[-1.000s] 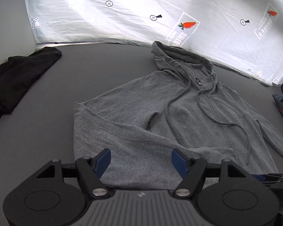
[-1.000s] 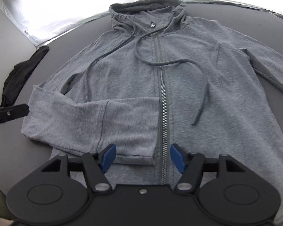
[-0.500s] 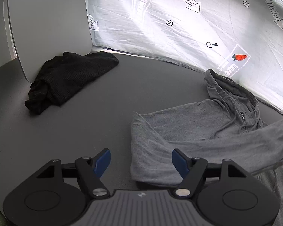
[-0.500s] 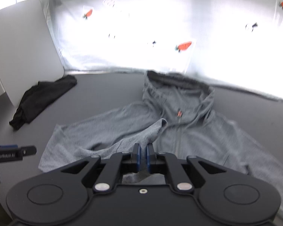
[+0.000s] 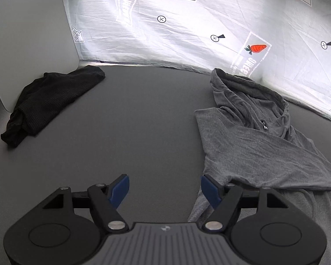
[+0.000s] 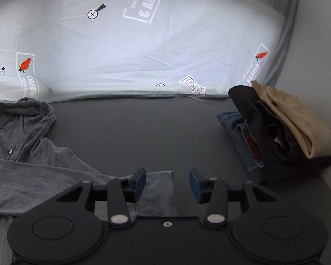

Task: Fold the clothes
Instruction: 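Grasp the other sleeve cuff with the right gripper and fold it across the body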

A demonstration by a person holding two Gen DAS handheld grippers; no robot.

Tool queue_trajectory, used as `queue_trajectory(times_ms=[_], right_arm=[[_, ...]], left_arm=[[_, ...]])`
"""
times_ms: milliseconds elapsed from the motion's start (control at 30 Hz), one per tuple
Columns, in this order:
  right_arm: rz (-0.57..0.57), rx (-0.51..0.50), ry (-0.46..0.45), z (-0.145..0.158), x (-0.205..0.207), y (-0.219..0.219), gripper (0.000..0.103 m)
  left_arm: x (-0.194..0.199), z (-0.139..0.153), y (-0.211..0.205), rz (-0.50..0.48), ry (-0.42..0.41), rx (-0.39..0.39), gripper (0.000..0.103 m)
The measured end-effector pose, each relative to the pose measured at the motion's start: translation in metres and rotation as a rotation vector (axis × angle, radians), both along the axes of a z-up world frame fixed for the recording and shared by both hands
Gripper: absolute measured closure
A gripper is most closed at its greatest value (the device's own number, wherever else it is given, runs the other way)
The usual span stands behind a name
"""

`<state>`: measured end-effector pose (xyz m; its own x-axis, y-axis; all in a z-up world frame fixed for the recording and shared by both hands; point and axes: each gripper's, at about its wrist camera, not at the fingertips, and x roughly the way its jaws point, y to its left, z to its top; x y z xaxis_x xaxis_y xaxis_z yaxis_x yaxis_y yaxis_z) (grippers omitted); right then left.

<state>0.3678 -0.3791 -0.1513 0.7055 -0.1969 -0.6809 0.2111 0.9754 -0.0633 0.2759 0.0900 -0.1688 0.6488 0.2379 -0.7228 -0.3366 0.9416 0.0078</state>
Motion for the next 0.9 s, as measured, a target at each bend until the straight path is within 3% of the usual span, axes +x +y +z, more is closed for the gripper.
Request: queue_trajectory(times_ms=[67, 200, 400, 500, 633, 733, 900], right_arm=[[-0.032, 0.092, 0.025, -0.023, -0.004, -0.006, 0.042], [-0.091, 0.223, 0.089, -0.072, 0.000, -0.007, 0.038], [-0.258, 0.312, 0.099, -0.097, 0.015, -0.022, 0.032], [-0.294, 0.311, 0.095, -0.104, 0.027, -0.028, 0.027], [-0.251, 0.187, 0.119, -0.111, 0.042, -0.016, 0.017], [-0.268, 0.174, 0.110, -0.114, 0.042, -0.012, 0.013], [-0.266, 0.170, 0.106, -0.115, 0.039, -0.012, 0.012]], left_arm=[[0.014, -0.003, -0.007, -0.027, 0.010, 0.022, 0.025], [0.057, -0.012, -0.019, -0.081, 0.031, 0.054, 0.025], [0.120, -0.020, -0.055, -0.219, 0.047, 0.053, 0.022], [0.148, -0.034, -0.077, -0.311, 0.075, 0.037, 0.018], [0.174, -0.054, -0.099, -0.351, 0.158, 0.081, 0.018], [0.183, -0.067, -0.108, -0.342, 0.214, 0.101, 0.018], [0.186, -0.078, -0.107, -0.294, 0.249, 0.075, 0.003]])
